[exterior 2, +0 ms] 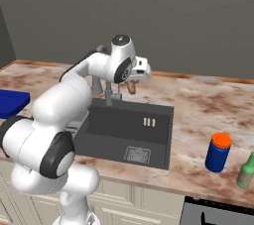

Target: Pick up all produce items and place them in the sink. Turn on the sink faucet to wash them. Then turn the sink off and put them in the tray.

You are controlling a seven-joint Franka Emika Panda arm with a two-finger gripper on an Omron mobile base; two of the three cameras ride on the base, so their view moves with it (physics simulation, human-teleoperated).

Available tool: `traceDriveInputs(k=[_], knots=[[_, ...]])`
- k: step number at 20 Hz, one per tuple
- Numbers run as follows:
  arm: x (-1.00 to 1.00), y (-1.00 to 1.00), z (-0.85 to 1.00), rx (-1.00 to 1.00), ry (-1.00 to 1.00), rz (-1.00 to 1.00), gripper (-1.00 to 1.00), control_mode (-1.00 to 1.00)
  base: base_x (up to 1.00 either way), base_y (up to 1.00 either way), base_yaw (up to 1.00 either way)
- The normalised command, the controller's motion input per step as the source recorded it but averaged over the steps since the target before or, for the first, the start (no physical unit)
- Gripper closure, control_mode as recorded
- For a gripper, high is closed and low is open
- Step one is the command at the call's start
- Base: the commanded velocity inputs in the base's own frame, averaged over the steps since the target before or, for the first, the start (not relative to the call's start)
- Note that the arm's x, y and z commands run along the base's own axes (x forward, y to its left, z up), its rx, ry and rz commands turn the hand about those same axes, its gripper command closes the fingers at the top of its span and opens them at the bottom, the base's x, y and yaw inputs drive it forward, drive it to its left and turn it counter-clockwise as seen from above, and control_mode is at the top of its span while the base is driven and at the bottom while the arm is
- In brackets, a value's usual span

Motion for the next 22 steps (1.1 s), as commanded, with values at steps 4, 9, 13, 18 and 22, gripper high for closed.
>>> traceDriveInputs(k=[4, 9, 13, 18, 22], knots=[[0.00, -0.33, -0.10, 0.02, 0.02, 0.07, 1.00, -1.00, 0.00, 0.00, 0.00], [0.00, -0.04, -0.32, 0.00, 0.13, 0.11, 1.00, -1.00, 0.00, 0.00, 0.00], [0.00, 0.00, -0.46, 0.00, 0.14, 0.14, 1.00, -1.00, 0.00, 0.00, 0.00], [0.00, 0.01, -0.51, 0.00, 0.10, 0.16, 1.00, -1.00, 0.00, 0.00, 0.00], [0.00, 0.02, -0.49, 0.00, 0.07, 0.15, 1.00, -1.00, 0.00, 0.00, 0.00]])
